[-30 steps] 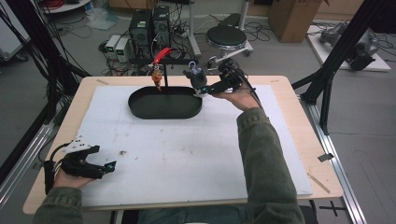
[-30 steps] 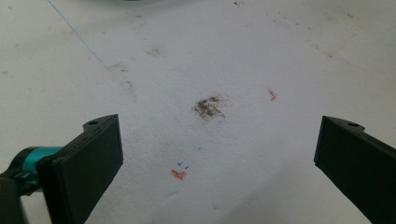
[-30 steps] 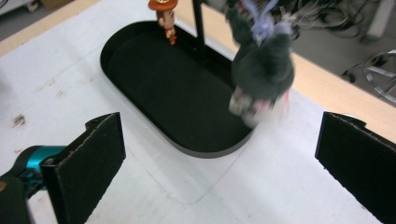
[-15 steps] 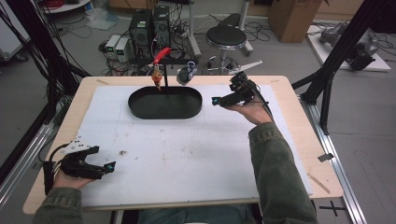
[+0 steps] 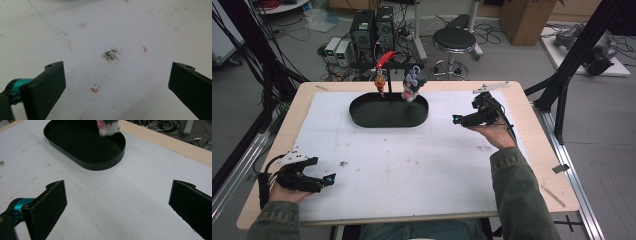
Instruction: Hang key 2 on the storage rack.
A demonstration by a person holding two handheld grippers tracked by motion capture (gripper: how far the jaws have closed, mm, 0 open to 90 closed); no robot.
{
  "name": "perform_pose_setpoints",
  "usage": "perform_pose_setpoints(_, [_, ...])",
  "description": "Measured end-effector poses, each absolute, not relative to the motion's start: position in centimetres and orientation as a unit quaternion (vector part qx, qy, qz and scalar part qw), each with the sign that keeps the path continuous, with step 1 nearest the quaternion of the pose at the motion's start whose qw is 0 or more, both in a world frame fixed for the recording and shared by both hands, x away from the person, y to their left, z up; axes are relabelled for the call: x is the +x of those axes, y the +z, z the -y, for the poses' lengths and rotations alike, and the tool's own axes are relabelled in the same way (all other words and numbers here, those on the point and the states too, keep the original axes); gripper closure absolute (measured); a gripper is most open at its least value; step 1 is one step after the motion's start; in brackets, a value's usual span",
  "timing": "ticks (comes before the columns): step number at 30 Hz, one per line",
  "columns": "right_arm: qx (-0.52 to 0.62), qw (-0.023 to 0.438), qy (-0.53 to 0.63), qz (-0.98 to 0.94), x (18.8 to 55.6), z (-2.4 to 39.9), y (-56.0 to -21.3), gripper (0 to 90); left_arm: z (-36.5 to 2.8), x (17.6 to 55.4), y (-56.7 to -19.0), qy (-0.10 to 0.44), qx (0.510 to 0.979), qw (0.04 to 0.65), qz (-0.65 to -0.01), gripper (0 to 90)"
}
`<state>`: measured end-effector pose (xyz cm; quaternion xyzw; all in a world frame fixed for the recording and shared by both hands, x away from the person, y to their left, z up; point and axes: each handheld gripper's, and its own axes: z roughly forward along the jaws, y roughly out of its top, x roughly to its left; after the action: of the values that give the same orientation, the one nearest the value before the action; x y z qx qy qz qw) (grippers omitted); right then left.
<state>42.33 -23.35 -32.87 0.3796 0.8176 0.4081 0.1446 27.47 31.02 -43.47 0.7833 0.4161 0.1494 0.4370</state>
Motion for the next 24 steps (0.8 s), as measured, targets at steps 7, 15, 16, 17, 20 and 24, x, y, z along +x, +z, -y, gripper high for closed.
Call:
perform_pose_setpoints(7, [0.383, 0.149, 0.404, -0.817, 40.8, 24.7, -34.3, 0.6, -31.1, 27.4, -43.5, 0.149, 0.785, 0.435, -0.415, 1.7])
perform_pose_setpoints(15, [0.376, 0.147, 0.411, -0.817, 38.9, 25.4, -34.6, 0.6, -31.1, 27.4, -43.5, 0.150, 0.782, 0.438, -0.417, 1.7])
perform_pose_setpoints(16, [0.376, 0.149, 0.417, -0.814, 38.6, 25.4, -34.5, 0.6, -31.1, 27.3, -43.5, 0.149, 0.782, 0.439, -0.416, 1.7])
perform_pose_setpoints(17, [0.373, 0.151, 0.419, -0.814, 38.4, 25.5, -34.6, 0.6, -31.1, 27.3, -43.5, 0.149, 0.782, 0.439, -0.416, 1.7])
perform_pose_setpoints(20, [0.376, 0.158, 0.417, -0.813, 38.0, 25.6, -35.0, 0.6, -31.1, 27.3, -43.5, 0.150, 0.781, 0.439, -0.417, 1.7])
perform_pose_setpoints(24, [0.380, 0.163, 0.418, -0.809, 37.4, 25.9, -35.4, 0.6, -31.2, 27.3, -43.5, 0.150, 0.783, 0.438, -0.416, 1.7])
